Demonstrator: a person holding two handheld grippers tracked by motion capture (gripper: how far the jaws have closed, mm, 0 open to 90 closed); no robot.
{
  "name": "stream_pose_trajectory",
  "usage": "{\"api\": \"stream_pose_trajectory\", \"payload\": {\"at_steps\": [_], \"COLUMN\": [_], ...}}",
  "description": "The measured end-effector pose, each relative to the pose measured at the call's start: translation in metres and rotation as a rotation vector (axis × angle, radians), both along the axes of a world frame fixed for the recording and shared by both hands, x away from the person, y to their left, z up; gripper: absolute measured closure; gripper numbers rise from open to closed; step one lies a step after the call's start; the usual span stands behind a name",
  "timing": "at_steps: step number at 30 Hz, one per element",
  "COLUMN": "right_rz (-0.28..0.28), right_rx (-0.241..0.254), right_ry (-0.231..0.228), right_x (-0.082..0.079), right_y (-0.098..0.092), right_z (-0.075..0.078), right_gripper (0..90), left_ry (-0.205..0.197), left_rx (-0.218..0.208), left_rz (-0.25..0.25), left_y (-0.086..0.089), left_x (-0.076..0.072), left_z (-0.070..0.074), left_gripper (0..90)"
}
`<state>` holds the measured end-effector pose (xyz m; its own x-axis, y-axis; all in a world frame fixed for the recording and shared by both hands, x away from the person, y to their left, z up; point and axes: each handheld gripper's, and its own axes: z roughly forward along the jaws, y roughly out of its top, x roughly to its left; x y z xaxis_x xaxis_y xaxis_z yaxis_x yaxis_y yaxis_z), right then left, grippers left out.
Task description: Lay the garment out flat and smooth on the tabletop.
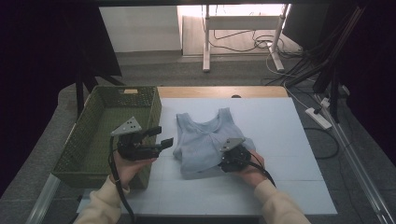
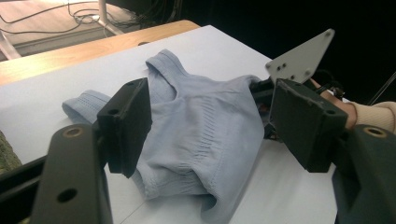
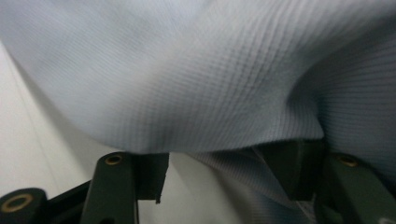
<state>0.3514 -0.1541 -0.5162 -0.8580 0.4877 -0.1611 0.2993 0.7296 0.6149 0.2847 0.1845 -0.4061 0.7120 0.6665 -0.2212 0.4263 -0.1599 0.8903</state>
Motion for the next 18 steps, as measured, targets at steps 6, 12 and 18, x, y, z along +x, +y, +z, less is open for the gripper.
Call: {"api": "stream_pose_trajectory", "payload": {"at_steps": [6, 12, 18], "right_rz": [0.013, 0.036, -0.008], "right_rx": [0.034, 0.001, -0.004], "right_ry": [0.049, 0.049, 0.028], "right_x": [-0.003, -0.010, -0.007], "right_y": [-0.002, 0.003, 0.002], "right_z": [0.003, 0.002, 0.000], "right_gripper": [44.4, 40.9, 71.5], "left_ry": [-0.005, -0.004, -0.009], "left_rx": [0.002, -0.002, -0.003], "left_rz": [-0.002, 0.003, 0.001], "left_y": [0.000, 0.002, 0.001], "left_x": [-0.001, 0.000, -0.001], "left_z": [0.001, 0.001, 0.003], "left_gripper": [30.1, 30.1, 30.1]}}
